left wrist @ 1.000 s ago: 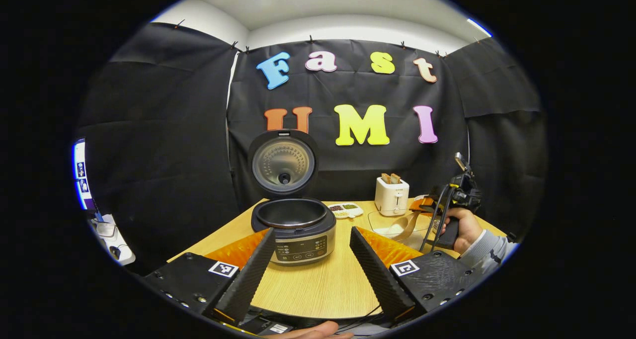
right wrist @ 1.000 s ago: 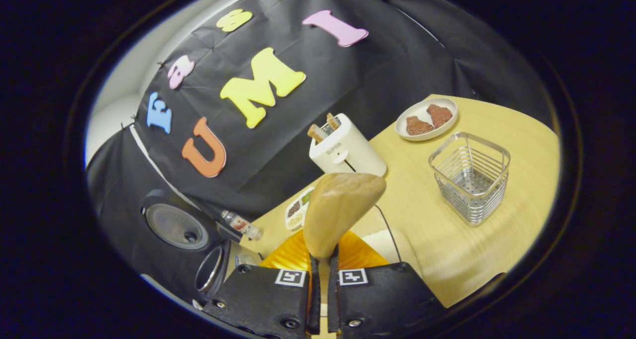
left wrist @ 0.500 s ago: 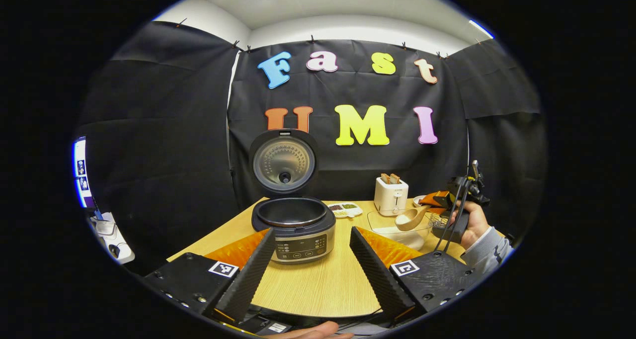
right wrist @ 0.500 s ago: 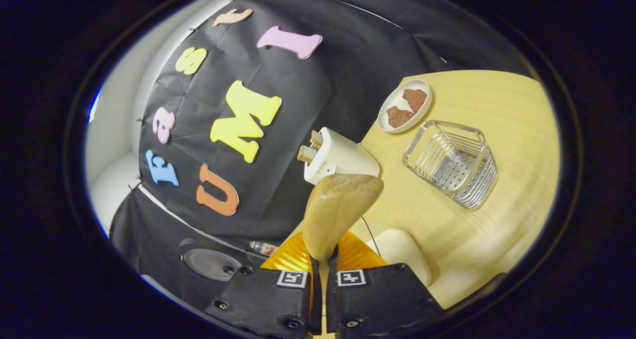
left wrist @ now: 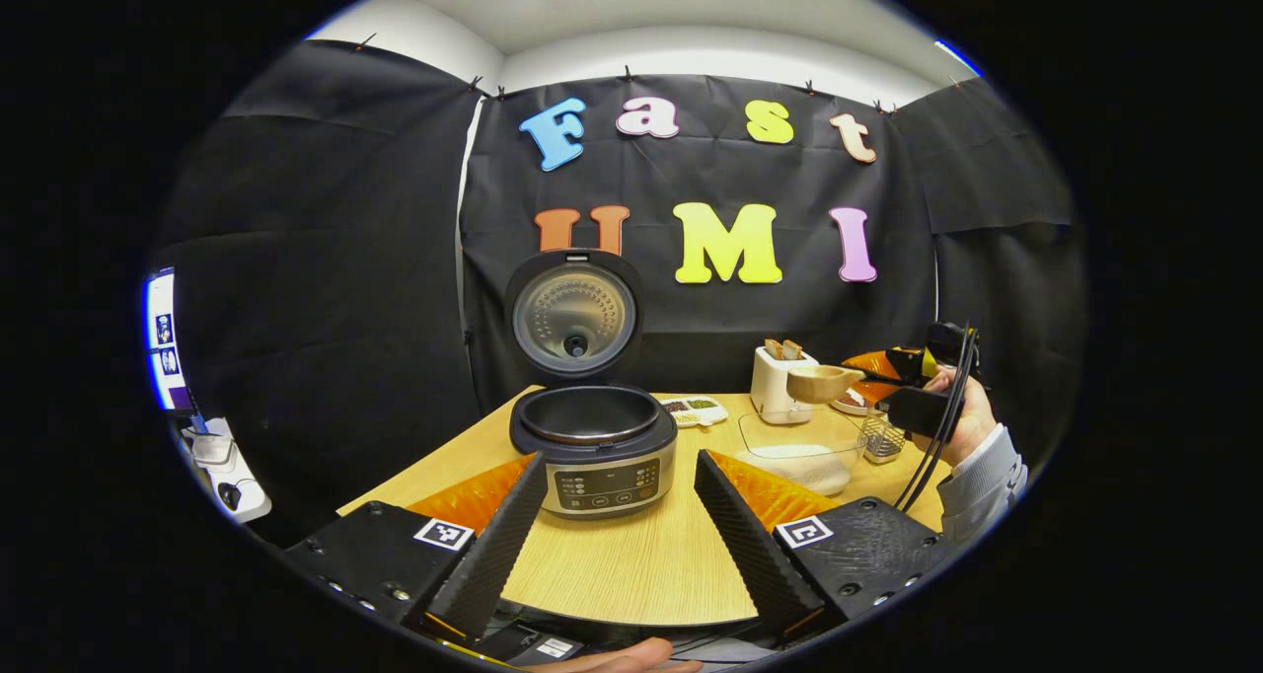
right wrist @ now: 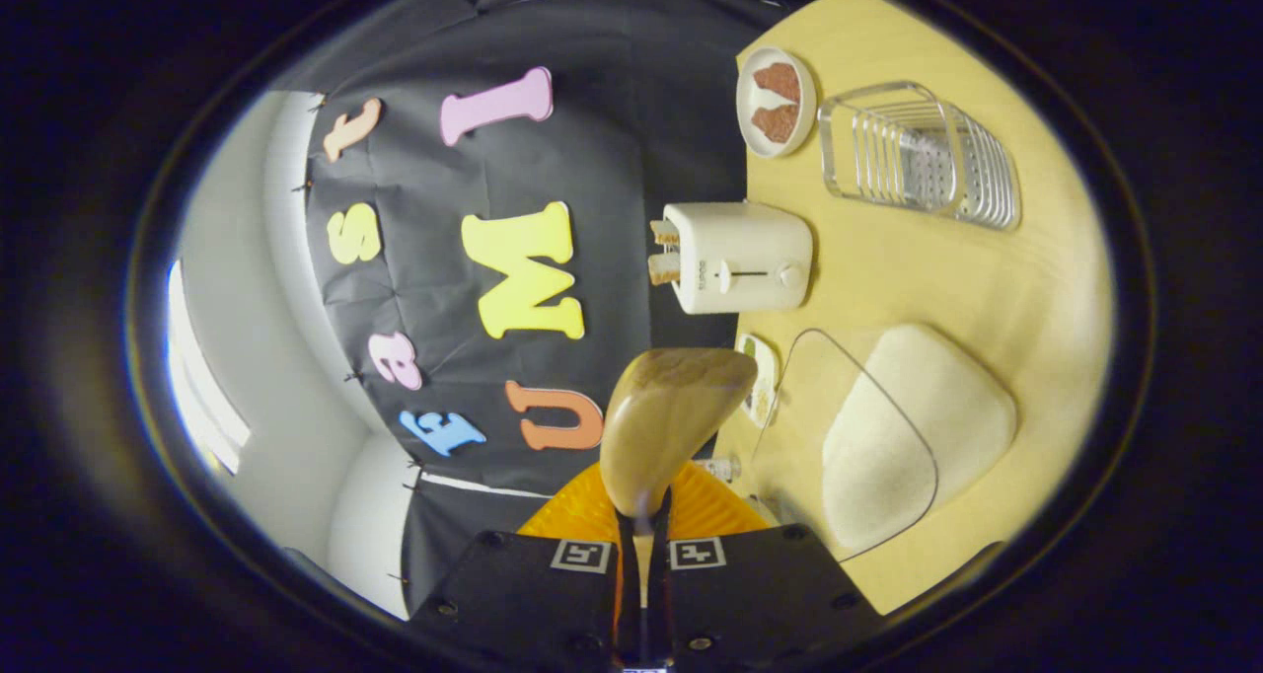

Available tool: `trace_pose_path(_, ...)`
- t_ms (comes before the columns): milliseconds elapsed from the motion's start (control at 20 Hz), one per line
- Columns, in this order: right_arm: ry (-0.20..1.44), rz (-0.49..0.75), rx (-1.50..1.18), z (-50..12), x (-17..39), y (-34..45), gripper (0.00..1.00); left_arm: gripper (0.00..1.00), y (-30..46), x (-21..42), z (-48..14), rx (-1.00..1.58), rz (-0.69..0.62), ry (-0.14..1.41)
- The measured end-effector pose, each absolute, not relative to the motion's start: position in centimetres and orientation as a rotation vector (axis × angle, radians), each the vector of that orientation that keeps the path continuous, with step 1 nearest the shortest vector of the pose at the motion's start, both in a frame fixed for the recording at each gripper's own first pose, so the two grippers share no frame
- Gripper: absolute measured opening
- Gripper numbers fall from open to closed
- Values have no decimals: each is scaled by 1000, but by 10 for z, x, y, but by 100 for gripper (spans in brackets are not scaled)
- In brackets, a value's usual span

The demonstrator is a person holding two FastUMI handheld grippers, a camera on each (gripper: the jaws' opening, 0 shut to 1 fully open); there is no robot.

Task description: Close the left gripper, press the button to open the rice cooker; take a wooden spoon from the chopstick holder with the right hand, scoop a spoonful of rice and pour it into the rice cooker, then put the wooden spoon back into the chopstick holder.

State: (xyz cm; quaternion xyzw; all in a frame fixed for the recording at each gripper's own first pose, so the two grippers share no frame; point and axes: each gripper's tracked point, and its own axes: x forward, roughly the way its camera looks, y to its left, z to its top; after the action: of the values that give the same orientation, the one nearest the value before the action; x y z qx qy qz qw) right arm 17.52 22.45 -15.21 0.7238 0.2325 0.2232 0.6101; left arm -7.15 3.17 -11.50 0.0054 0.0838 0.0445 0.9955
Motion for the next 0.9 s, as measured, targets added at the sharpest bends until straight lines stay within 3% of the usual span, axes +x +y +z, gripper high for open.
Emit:
trace_pose_path(500,560,598,1600,-107,160,277,8,96,46,-83,-111,1,91,144)
trace_pose_path(900,637,671,1399,-84,171,388,8,96,58,-93,-100,-53,53,113)
